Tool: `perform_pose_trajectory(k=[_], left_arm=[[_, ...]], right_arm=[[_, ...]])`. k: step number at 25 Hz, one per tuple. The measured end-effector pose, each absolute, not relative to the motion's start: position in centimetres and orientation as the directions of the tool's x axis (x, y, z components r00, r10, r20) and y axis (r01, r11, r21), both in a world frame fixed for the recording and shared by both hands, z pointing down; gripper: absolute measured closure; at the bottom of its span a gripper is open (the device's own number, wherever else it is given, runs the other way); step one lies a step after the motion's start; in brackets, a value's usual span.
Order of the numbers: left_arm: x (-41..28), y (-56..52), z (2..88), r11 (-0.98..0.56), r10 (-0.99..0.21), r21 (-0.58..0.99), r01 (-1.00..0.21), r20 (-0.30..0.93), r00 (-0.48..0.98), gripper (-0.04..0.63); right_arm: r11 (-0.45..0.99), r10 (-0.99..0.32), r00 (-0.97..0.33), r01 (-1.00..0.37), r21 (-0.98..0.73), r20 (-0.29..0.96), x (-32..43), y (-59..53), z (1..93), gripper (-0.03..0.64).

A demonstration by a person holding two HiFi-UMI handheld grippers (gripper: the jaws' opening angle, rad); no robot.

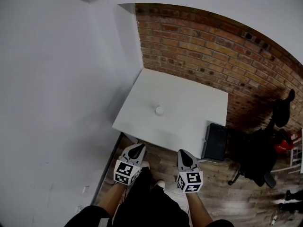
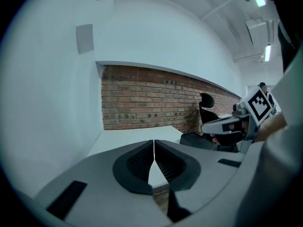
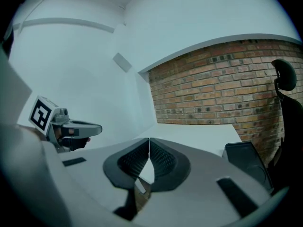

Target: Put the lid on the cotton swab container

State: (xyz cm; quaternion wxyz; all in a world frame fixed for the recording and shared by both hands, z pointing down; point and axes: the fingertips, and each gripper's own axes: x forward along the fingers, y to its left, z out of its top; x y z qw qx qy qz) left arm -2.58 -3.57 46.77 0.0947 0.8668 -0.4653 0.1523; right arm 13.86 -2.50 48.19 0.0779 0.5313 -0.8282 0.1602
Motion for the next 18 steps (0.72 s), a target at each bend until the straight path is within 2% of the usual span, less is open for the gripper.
perform_pose_trajectory(k=[18], left_arm=[[-5.9,-16.7,49.4,-0.605,-0.729,0.055,-0.795,0.364,0.58,0.578]], right_arm=[[0.363,-0.854,-0.405,-0.914,-0.183,0.327,9.1,-14.3,50.7,0.595]])
